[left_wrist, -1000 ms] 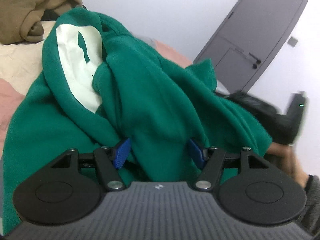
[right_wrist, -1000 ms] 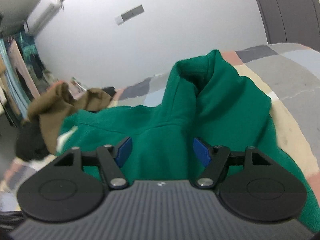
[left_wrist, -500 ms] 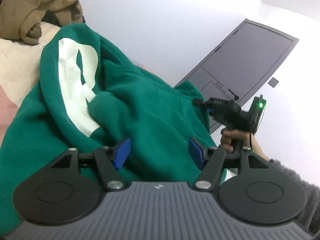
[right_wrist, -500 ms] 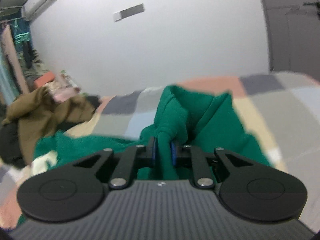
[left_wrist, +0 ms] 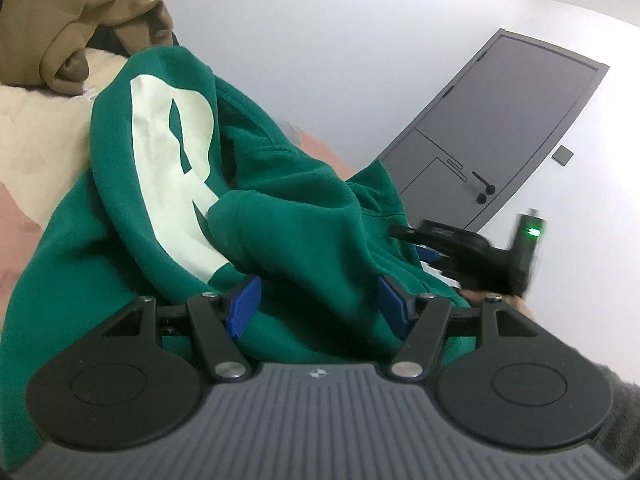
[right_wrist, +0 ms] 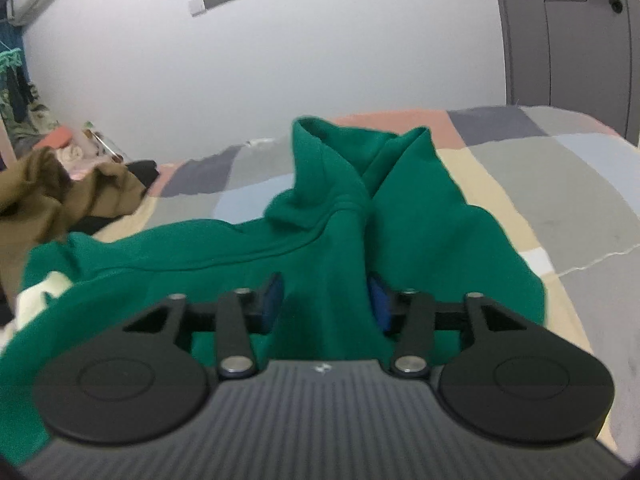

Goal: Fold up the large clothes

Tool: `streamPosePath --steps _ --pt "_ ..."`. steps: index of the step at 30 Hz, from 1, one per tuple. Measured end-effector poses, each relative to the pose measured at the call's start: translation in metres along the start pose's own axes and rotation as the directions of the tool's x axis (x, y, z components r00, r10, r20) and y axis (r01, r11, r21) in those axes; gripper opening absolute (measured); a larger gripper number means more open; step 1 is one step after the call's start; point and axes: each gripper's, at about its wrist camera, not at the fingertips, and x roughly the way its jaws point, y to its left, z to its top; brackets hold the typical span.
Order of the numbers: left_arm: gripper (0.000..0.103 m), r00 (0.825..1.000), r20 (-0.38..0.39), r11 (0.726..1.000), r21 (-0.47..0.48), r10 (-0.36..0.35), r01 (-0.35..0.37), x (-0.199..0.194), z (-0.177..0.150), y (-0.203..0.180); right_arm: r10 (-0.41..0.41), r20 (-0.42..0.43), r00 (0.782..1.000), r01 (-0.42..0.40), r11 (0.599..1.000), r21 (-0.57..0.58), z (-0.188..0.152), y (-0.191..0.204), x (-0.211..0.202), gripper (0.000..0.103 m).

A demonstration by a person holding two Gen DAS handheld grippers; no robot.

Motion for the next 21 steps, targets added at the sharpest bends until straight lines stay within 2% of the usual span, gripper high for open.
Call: streamPosePath --steps 3,6,9,11,15,18,21 --pt "0.069 1.000 0.003 1.000 0.016 -0.006 0.006 -0.007 -0.003 -0.007 0.046 0.046 0.998 -0.047 0.999 0.014 -0.007 0.010 -0.038 0.055" --pt "0.069 0.999 0.022 0.999 0.048 0.023 -0.024 -0.012 -0.009 -0.015 0.101 0.078 0.992 -0.103 0.994 0.022 -0.020 0.022 -0.076 0.055" --pt "0.069 0.999 0.022 0.994 0.100 0.048 -0.050 -0.015 -0.015 -0.025 0.178 0.106 0.978 -0.187 0.978 0.087 -0.043 0.026 -0.115 0.055" --pt "0.069 0.998 0.021 0.990 0.132 0.054 -0.057 -0.017 -0.018 -0.031 0.190 0.101 0.977 -0.199 0.977 0.080 -0.060 0.032 -0.128 0.056" --pt "0.069 0.998 0.032 0.982 0.182 0.050 -0.055 -0.022 -0.021 -0.043 0.189 0.089 0.978 -0.187 0.982 -0.026 -0.077 0.052 -0.134 0.056" --pt "0.069 0.994 0.073 0.970 0.225 0.077 -0.091 -0.026 -0.019 -0.054 0.167 0.104 0.980 -0.155 0.981 -0.113 -0.078 0.063 -0.135 0.055" --pt "0.069 0.994 0.078 0.974 0.205 0.079 -0.094 -0.024 -0.014 -0.059 0.178 0.049 0.983 -0.174 0.982 -0.072 -0.083 0.059 -0.119 0.055"
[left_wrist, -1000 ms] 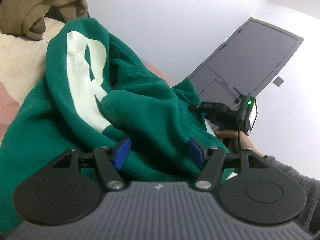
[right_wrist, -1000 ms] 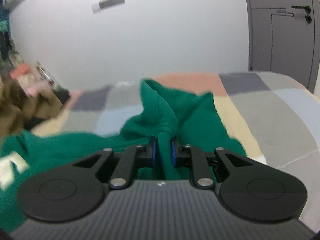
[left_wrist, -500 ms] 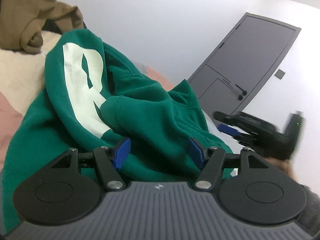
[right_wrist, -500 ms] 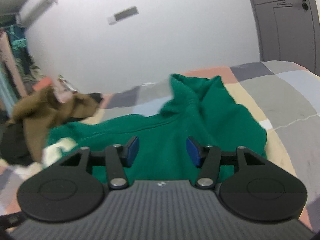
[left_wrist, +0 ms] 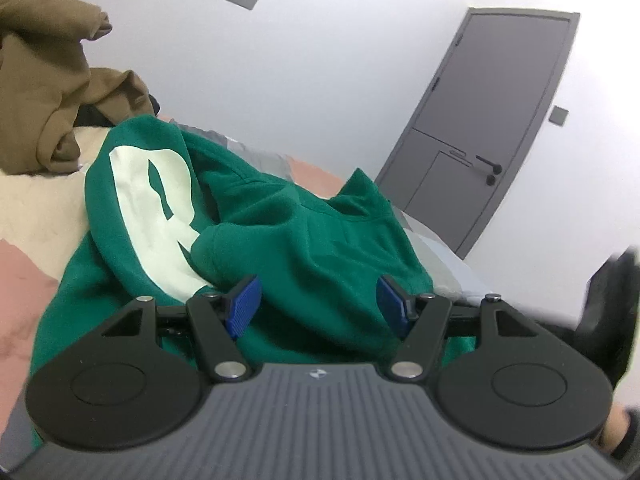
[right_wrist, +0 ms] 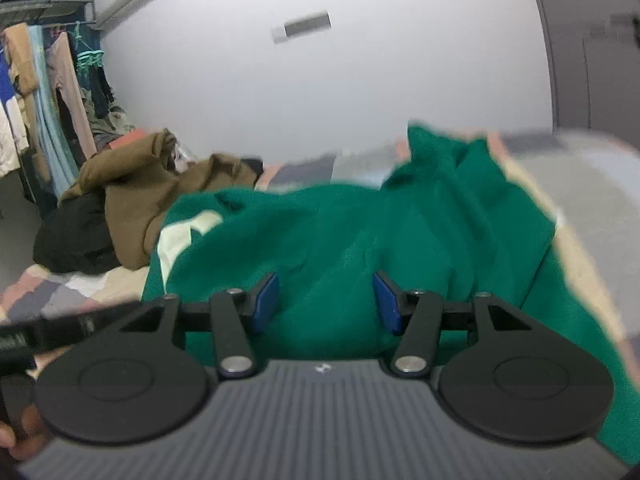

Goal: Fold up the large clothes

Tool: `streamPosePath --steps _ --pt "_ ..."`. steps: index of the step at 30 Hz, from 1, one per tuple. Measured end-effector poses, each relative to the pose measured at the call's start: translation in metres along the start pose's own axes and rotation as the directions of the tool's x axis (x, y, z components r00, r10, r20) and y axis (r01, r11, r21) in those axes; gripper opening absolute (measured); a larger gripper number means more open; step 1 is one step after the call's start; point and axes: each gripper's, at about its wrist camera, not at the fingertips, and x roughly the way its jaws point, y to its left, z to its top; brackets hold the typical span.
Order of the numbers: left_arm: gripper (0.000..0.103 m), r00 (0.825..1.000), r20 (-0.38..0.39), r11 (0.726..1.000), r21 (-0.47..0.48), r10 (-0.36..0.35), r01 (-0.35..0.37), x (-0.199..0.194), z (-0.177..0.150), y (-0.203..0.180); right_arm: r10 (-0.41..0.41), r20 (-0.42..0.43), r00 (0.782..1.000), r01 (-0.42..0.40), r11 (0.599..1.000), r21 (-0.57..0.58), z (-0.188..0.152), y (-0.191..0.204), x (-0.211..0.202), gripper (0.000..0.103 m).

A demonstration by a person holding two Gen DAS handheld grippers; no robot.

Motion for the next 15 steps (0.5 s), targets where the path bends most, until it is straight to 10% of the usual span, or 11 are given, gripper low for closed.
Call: streamPosePath --steps 15 --pt "0.056 0.975 -0.210 0.998 0.023 0.068 -0.064 0.074 -0.030 -0.002 -0.014 -0.173 0.985 0.022 0.999 0.046 -0.025 -0.016 0.036 0.051"
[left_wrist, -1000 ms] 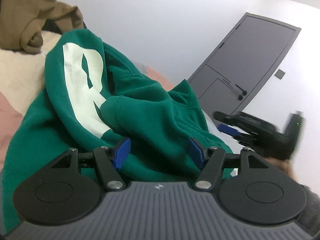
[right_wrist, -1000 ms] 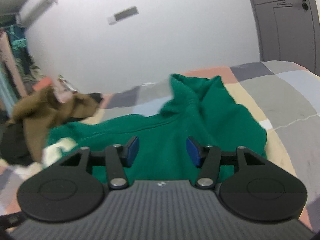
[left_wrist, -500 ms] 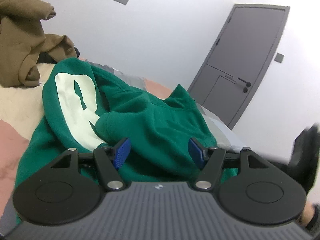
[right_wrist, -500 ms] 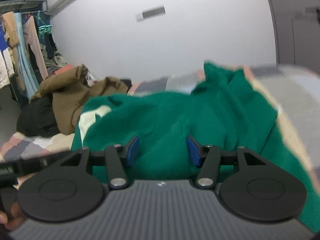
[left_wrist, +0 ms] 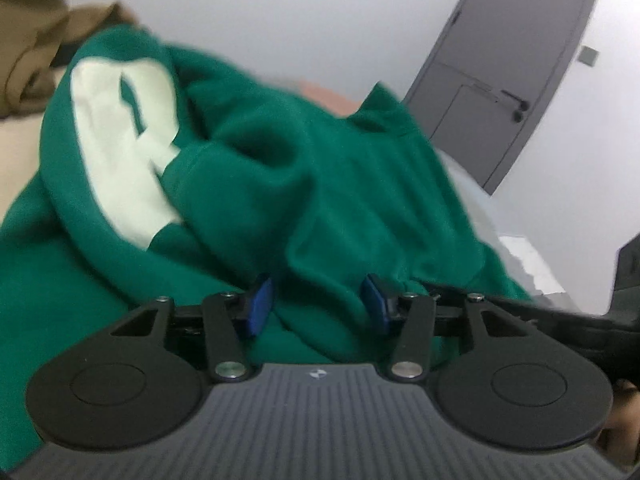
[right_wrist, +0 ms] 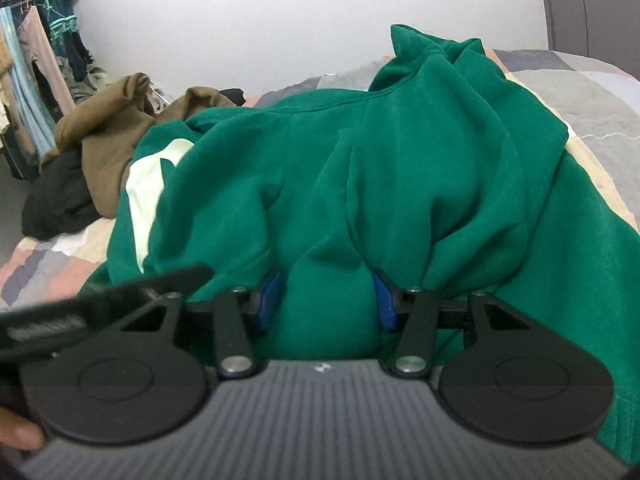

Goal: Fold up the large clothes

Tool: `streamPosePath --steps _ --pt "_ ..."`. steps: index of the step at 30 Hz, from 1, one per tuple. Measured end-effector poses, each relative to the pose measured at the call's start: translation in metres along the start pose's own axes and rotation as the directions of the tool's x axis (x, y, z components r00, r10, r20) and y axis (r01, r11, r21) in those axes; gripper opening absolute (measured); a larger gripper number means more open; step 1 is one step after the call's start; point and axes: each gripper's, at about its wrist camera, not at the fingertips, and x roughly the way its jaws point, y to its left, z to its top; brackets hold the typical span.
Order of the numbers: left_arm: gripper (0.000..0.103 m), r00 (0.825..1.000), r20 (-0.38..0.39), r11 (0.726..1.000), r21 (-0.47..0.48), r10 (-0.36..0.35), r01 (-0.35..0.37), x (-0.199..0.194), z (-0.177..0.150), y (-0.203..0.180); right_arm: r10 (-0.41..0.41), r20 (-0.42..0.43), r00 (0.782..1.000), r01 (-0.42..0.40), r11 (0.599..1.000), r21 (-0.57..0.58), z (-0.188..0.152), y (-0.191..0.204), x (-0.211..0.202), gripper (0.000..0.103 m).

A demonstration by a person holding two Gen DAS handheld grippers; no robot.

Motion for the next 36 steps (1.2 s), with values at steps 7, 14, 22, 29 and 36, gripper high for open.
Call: streamPosePath --steps 7,14,22,29,36 --pt "0.056 0.999 0.047 1.000 -0.026 -0.008 0.010 -0.018 0.002 0.000 0.015 0.040 0.999 -0.015 1.000 -0.001 0.001 -0.001 -0.017 0.051" --pt "0.056 0.996 0.080 0.999 -0.036 0.030 -0.027 -0.063 0.001 -0.006 0.004 0.086 0.996 -0.004 1.000 0.006 0.008 -0.007 -0.056 0.053" --pt "0.061 0.992 0.111 0.997 -0.047 0.067 -0.062 -0.118 0.000 -0.006 -0.104 0.086 0.991 0.106 0.994 -0.025 0.005 -0.017 -0.086 0.051" --pt "0.066 0.992 0.083 0.993 -0.066 0.100 -0.094 -0.133 0.000 0.000 -0.238 0.055 0.970 0.235 0.970 0.052 0.000 -0.048 -0.106 0.068" --pt "0.075 0.984 0.016 0.963 -0.207 0.179 -0.172 -0.145 0.001 0.031 -0.378 0.014 0.926 0.365 0.903 0.229 0.001 -0.092 -0.118 0.084"
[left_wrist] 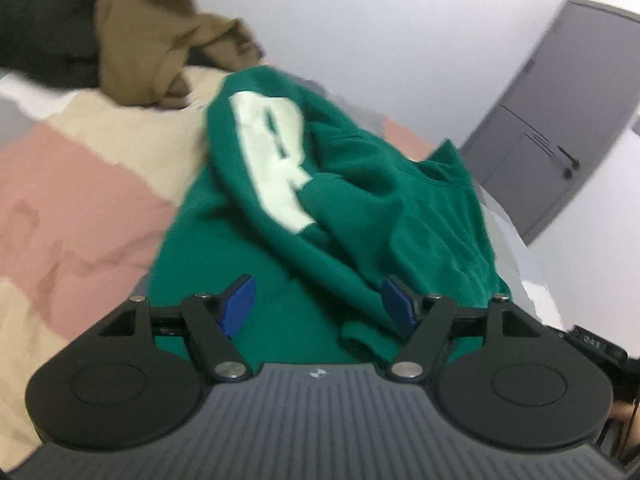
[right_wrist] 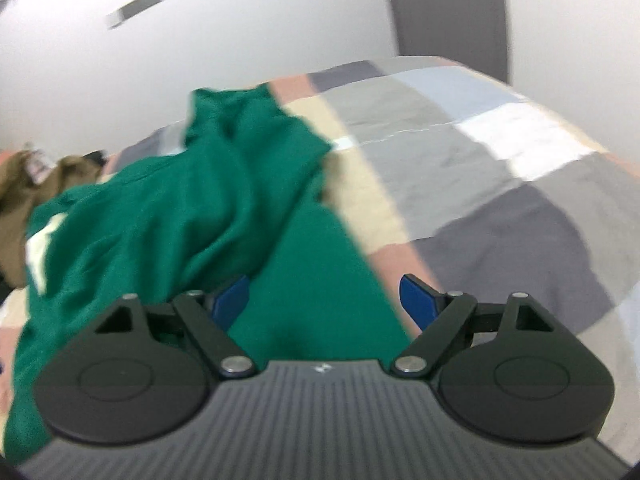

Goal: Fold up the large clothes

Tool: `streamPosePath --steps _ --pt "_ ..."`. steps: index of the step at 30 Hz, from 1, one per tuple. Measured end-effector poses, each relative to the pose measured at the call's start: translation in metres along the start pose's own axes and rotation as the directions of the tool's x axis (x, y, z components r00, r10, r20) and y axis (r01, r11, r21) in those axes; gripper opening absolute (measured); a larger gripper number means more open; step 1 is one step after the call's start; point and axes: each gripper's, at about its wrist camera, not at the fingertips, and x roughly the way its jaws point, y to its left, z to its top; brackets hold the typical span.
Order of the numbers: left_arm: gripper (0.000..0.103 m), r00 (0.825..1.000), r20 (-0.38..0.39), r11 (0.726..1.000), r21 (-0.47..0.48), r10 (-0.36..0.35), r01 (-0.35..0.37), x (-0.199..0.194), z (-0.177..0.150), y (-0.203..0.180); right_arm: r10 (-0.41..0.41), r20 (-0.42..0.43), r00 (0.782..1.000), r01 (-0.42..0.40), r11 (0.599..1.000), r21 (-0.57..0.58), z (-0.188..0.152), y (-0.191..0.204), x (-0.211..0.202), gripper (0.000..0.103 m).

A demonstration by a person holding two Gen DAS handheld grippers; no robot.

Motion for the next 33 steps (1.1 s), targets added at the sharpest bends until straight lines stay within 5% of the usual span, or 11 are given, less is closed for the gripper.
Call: streamPosePath --steps 10,13,16,21,26,28,33 --pt "0.078 0.992 -0.030 0.977 -0.172 0.120 -0.124 -0.015 0.012 0.063 0.050 -0.156 0.986 -0.008 0.966 0.257 -0.001 -0.052 0.031 0.084" --pt "0.079 0.991 -0.112 0.959 -0.264 0.078 -0.105 -0.008 0.011 0.086 0.057 -0.205 0.977 0.008 0.953 0.304 -0.002 -0.061 0.042 0.084" --pt "0.079 0.985 -0.168 0.931 -0.350 0.046 -0.103 0.000 0.005 0.105 0.231 -0.289 0.929 -0.093 0.901 0.424 -0.012 -0.074 0.059 0.086" --pt "0.079 0.976 -0.219 0.921 -0.377 0.011 -0.095 0.010 -0.002 0.110 0.407 -0.243 0.880 -0.237 0.822 0.518 -0.017 -0.070 0.053 0.086" --pt "0.079 0.955 -0.236 0.899 -0.434 -0.179 0.061 0.016 -0.010 0.105 0.544 -0.201 0.815 -0.387 0.768 0.510 -0.017 -0.051 0.042 0.086" --pt "0.080 0.946 -0.250 0.904 -0.418 -0.207 0.087 0.018 -0.012 0.099 0.538 -0.218 0.814 -0.387 0.783 0.487 -0.017 -0.045 0.042 0.086" --pt "0.081 0.941 -0.300 0.937 -0.347 -0.159 0.048 0.025 -0.021 0.089 0.393 -0.303 0.868 -0.227 0.857 0.462 -0.027 -0.047 0.056 0.085"
